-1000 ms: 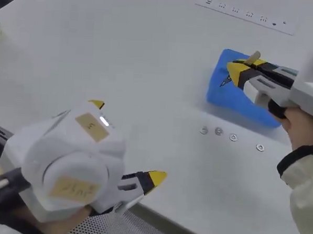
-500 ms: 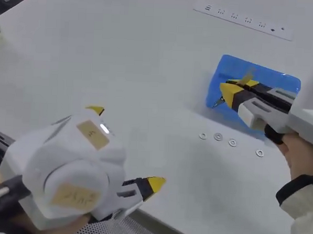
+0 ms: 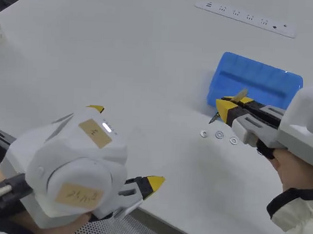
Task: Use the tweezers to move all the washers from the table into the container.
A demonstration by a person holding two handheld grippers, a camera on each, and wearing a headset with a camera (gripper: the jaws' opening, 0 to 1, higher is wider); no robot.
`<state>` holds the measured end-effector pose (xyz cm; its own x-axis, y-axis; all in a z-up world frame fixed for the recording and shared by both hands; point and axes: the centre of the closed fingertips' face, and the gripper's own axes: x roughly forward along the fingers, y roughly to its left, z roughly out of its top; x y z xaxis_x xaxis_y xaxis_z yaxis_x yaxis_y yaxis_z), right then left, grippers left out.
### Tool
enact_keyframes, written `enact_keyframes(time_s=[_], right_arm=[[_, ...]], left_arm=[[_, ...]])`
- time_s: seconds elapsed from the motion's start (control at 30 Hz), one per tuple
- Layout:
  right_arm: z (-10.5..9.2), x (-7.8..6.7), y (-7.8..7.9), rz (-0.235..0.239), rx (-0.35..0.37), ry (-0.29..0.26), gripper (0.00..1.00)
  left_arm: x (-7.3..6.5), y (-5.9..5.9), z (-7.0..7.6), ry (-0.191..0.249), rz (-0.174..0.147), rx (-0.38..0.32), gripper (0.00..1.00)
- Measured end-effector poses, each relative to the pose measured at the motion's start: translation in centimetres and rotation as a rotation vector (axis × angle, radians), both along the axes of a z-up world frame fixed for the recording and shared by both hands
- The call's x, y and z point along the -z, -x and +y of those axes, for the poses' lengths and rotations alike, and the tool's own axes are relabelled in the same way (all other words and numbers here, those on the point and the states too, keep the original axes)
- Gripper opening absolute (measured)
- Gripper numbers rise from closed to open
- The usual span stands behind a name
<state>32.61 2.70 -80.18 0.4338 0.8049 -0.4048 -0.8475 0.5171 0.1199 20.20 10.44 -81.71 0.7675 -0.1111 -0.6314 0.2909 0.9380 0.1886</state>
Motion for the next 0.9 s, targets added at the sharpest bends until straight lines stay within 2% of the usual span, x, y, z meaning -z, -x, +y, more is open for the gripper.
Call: enact_keyframes(time_s=[0.13, 0.37, 0.7, 0.9], right_arm=[[-0.1, 0.6, 0.2, 0.005, 0.001, 0.019, 0.02], [-0.2, 1.2, 0.5, 0.032, 0.011, 0.019, 0.03], [-0.3, 1.3, 0.4, 0.024, 0.02, 0.024, 0.03], [-0.1, 1.3, 1.0, 0.004, -0.001, 0.041, 0.03]], left_arm=[[0.0, 0.0, 0.0, 0.002, -0.002, -0.001, 0.91], [0.1, 0.0, 0.1, -0.003, 0.003, 0.0, 0.9], [0.1, 0.0, 0.0, -0.001, 0.002, 0.001, 0.89], [0.1, 0.0, 0.0, -0.004, 0.004, 0.001, 0.89]])
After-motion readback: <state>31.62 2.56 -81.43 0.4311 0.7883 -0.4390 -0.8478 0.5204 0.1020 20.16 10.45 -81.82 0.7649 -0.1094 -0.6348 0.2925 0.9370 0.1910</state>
